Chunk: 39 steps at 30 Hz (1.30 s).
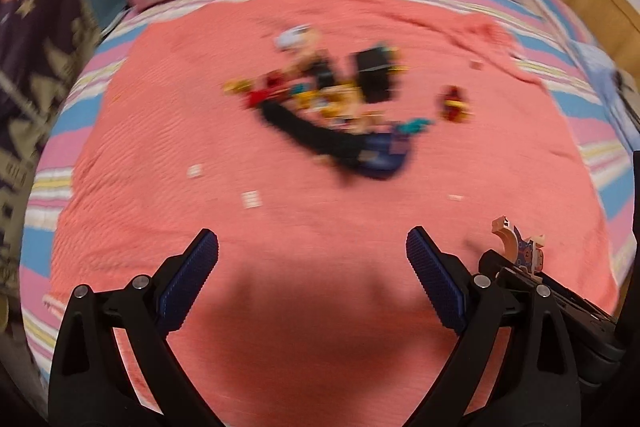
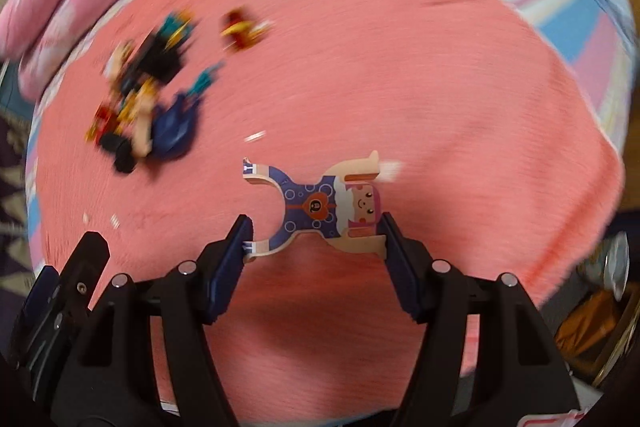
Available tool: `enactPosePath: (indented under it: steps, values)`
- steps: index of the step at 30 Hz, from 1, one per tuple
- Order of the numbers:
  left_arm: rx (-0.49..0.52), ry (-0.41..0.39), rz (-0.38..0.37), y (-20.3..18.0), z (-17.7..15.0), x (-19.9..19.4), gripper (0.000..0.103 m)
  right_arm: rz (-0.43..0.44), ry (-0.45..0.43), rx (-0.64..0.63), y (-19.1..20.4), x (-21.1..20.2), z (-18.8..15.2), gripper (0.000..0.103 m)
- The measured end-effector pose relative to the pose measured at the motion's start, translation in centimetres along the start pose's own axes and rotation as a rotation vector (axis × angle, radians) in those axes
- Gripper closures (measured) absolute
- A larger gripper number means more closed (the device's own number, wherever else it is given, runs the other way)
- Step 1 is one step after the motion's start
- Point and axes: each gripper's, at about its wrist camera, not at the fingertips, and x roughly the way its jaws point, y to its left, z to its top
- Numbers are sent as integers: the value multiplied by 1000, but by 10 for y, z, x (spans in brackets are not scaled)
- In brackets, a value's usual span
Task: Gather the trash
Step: 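Carry the blue-dressed figure over the wastebasket and open the right tool, then move the right tool back to the toy pile on the blanket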
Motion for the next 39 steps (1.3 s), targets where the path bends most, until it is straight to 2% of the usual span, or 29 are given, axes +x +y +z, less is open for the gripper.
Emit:
enactPosePath:
  steps: [5,11,15,21,31,35,39]
  values:
    - [141,-30,-101,-72,-5,-23,11,-40,-70,175,-77,-35,-7,42]
    - [324,-46,-219,-165,-30,-52,11,-94,-133,378,-165,-66,-35,42]
    - [454,-37,-291,-229,-57,-67,11,-135,-157,500,-222,-80,-59,42]
    - [615,-19,-367,-304,-99,-78,11,-195,-161,675,-302,-90,-97,42]
    - [822,-5,-458,-389,-151,-95,11,-262,-168,883,-383,-101,-146,42]
    - [866,4,-457,-400,-164,-91,11,-269,-156,922,-395,-94,-158,42]
    - [917,36,-424,-401,-178,-75,11,-250,-110,963,-397,-73,-173,41]
